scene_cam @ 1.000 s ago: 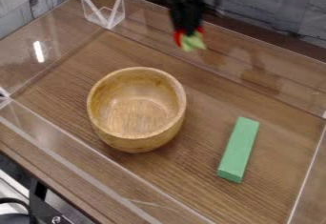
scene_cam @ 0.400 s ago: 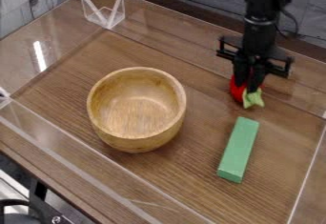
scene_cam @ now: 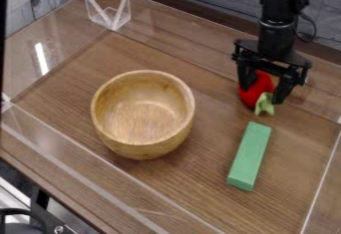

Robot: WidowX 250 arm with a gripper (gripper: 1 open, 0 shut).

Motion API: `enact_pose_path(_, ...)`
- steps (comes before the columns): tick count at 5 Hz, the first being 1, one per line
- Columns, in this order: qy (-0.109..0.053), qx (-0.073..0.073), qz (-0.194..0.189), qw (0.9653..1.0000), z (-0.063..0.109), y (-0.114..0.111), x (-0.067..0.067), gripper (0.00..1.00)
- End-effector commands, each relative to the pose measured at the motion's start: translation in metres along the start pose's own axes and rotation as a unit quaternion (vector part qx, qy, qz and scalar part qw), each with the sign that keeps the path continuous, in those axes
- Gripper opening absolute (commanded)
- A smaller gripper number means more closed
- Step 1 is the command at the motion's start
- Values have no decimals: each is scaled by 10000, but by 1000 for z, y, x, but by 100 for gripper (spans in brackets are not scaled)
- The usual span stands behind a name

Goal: Move the red fruit to the right side of the table

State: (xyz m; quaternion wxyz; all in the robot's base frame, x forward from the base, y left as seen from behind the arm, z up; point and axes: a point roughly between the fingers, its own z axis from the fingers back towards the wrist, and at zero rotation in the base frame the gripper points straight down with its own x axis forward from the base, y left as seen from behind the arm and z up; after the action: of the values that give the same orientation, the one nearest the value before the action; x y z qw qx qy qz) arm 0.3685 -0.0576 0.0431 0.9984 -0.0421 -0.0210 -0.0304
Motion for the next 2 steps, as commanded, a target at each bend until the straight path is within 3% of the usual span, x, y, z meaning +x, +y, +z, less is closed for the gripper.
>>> enact_pose_path(1,-346,2,262,9991,23,11,6,0)
enact_pose_path(2,-406,-52,257,9988,34,17,6,0)
